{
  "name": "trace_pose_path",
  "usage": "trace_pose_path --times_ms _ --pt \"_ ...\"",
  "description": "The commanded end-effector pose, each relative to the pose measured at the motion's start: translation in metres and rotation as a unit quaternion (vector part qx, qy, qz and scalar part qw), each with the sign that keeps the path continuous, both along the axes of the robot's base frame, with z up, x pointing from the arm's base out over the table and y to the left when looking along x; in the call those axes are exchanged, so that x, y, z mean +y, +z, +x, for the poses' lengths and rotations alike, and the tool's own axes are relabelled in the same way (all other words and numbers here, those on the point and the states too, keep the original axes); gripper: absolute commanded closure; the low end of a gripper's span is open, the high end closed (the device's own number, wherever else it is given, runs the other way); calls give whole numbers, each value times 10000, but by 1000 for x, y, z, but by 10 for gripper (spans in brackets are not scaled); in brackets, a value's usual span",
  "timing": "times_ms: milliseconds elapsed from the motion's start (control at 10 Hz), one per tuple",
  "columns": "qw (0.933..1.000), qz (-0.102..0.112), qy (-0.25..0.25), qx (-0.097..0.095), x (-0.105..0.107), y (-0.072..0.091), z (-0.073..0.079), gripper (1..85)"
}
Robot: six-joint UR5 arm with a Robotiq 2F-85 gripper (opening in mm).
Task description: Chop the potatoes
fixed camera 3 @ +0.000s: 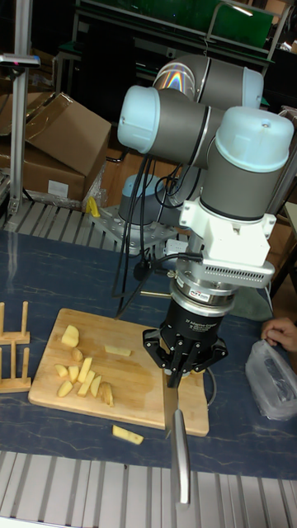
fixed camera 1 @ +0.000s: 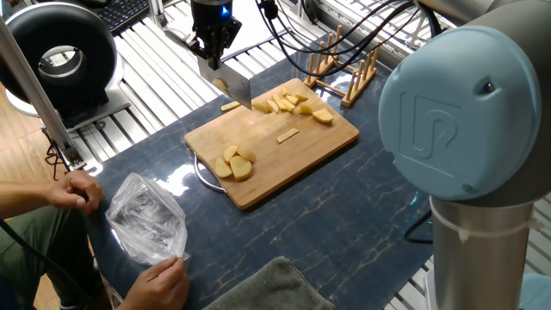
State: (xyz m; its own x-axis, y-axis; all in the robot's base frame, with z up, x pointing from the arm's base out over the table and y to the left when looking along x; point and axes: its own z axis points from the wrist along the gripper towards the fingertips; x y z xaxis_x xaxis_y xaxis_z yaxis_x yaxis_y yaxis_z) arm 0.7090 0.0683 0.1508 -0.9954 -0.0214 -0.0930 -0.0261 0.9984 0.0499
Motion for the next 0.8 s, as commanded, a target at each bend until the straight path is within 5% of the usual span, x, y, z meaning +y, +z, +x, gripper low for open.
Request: trace_pose_path --times_ms 0,700 --pt "10000 66 -1 -5 2 2 0 847" --pt "10000 89 -7 26 3 1 -1 847"
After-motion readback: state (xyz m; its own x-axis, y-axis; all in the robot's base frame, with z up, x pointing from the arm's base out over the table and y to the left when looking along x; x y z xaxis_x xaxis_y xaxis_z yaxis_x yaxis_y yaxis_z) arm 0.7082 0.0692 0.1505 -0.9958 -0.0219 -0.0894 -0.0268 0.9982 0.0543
